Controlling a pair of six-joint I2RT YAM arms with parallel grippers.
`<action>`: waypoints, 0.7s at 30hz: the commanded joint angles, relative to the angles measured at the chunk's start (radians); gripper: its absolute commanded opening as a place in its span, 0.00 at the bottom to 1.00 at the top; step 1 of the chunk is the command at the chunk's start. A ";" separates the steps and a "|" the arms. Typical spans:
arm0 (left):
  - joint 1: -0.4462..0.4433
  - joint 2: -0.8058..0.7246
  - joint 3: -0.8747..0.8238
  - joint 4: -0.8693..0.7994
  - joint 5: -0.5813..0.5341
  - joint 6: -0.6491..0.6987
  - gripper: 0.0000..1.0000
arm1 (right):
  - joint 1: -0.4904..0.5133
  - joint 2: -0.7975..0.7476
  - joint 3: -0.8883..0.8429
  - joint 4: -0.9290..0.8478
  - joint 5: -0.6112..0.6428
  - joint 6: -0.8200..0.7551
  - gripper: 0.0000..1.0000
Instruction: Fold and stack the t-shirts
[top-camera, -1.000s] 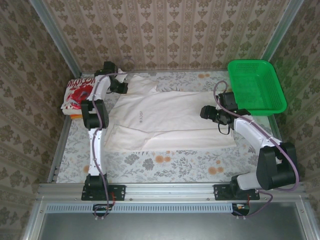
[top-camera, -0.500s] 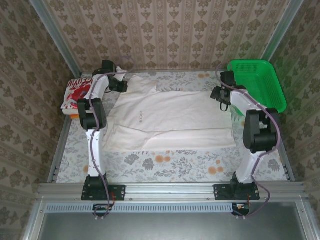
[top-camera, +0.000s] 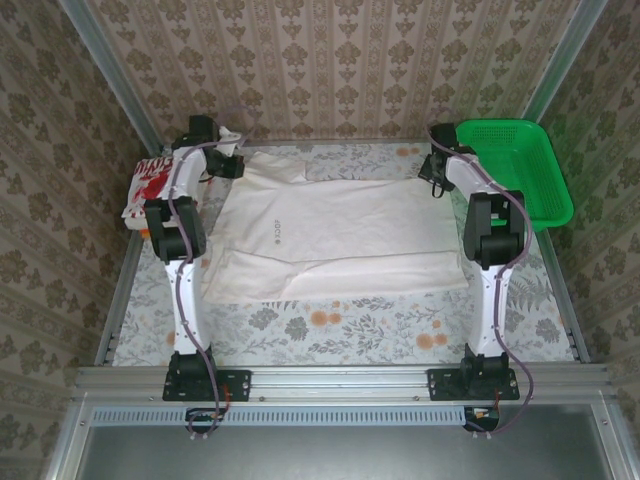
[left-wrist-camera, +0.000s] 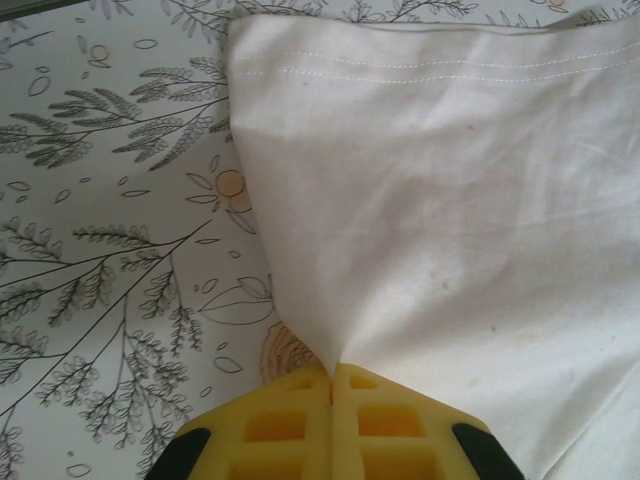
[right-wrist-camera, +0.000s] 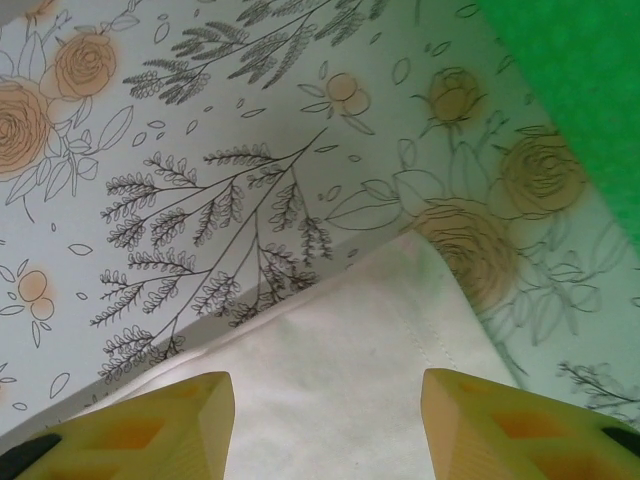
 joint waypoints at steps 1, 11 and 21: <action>0.025 -0.055 -0.019 0.006 0.009 0.012 0.00 | 0.013 0.059 0.095 -0.087 0.002 0.029 0.54; 0.030 -0.055 -0.027 0.009 0.021 0.023 0.00 | 0.034 0.265 0.435 -0.278 0.113 0.095 0.49; 0.034 -0.058 -0.040 0.012 0.036 0.032 0.00 | 0.036 0.385 0.602 -0.359 0.143 0.099 0.49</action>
